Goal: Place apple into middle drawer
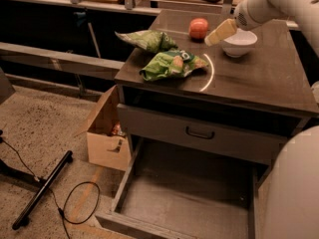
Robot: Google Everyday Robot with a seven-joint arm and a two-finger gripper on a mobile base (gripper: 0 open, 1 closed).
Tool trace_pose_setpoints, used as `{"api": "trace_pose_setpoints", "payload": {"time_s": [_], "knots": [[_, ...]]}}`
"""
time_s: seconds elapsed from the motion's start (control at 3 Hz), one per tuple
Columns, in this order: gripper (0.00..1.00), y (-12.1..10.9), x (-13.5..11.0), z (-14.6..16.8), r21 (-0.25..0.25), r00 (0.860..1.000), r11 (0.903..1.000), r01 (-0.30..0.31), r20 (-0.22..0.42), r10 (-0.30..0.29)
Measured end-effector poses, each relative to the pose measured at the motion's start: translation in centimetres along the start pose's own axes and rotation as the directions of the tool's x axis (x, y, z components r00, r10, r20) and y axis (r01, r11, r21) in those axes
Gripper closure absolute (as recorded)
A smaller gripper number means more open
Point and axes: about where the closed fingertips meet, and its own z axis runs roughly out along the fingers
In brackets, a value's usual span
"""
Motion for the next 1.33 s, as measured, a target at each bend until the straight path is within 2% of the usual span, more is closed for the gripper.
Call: {"api": "trace_pose_setpoints", "payload": {"time_s": [0.33,0.67,1.0,1.33], "knots": [[0.0,0.3,-1.3,3.2,0.005,0.996,0.9992,-0.04,0.075,0.039],[0.0,0.6,-3.2,6.4,0.011,0.994,0.9999,-0.012,0.111,0.011],[0.0,0.4,-4.4,8.7,0.028,0.994,0.9996,0.001,0.108,-0.004],[0.0,0.0,-5.1,10.2,0.034,0.995,0.9991,-0.027,0.098,0.023]]}}
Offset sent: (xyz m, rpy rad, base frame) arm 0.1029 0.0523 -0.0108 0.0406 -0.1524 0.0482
